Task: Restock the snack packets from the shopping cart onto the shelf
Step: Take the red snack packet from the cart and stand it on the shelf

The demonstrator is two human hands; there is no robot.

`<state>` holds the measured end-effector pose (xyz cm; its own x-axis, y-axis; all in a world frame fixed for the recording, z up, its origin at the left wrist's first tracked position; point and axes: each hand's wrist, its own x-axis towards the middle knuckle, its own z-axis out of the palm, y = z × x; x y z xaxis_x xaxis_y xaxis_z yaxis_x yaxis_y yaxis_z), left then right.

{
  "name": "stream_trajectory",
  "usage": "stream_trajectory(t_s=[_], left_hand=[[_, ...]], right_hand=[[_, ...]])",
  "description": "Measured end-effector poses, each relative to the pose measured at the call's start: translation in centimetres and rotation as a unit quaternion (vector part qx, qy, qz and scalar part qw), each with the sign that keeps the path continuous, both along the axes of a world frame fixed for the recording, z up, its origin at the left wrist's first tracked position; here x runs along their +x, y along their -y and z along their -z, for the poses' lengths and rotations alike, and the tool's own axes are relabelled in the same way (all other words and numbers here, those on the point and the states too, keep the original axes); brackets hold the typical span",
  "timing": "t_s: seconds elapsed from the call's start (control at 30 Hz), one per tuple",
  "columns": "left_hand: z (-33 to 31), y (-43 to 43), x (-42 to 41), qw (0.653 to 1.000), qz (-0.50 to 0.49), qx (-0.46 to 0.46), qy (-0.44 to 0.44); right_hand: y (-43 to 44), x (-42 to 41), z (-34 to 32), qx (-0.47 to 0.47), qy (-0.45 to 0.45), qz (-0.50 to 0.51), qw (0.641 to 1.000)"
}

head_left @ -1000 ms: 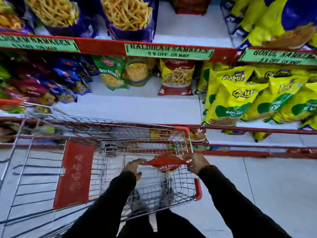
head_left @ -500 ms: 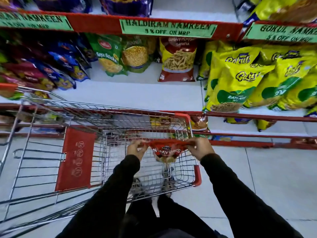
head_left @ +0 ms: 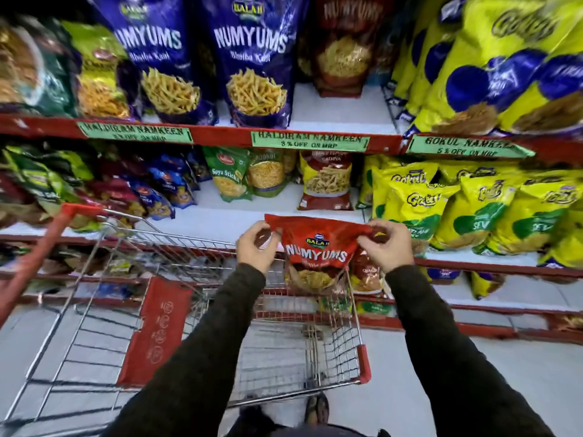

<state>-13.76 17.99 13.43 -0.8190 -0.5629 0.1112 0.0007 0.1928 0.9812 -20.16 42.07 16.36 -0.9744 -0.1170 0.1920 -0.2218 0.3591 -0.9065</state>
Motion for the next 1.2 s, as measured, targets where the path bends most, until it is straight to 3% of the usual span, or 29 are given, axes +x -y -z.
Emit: stream_trajectory(t_s=[0.2,0.33,0.6,0.77,0.97,1.2], left_hand=[[-10.0,-0.6,-4.6,0.986,0.003,0.103,-0.132],[-16.8,-1.5,-8.4,0.963,0.021,0.169,-0.208],[-24.9,-4.3,-15.5,0.939,0.067,0.268,-0.204],[-27.0,-5.6,-19.7,0.945,0.022,0.282,-0.163],[-28.6,-6.0,-24.9,0.953,-0.012,0.272,-0.135],[-28.3,-5.3,-31.3,0.909,-0.027,0.377,-0.174]], right_hand=[[1.4,-2.5,-8.9,-0.237,-0.053,0.053,0.969],[1.6,-5.6,-14.7,-0.319,-0.083,0.064,0.942],[1.4,-11.6,-22.7,-0.351,-0.104,0.074,0.928],[1.6,-16.6,-24.5,-0.282,-0.120,0.074,0.949],[3.0,-23.2,-25.7,-0.267,-0.126,0.123,0.948],[6.4,-29.5,-25.1,-0.332,-0.078,0.161,0.926]])
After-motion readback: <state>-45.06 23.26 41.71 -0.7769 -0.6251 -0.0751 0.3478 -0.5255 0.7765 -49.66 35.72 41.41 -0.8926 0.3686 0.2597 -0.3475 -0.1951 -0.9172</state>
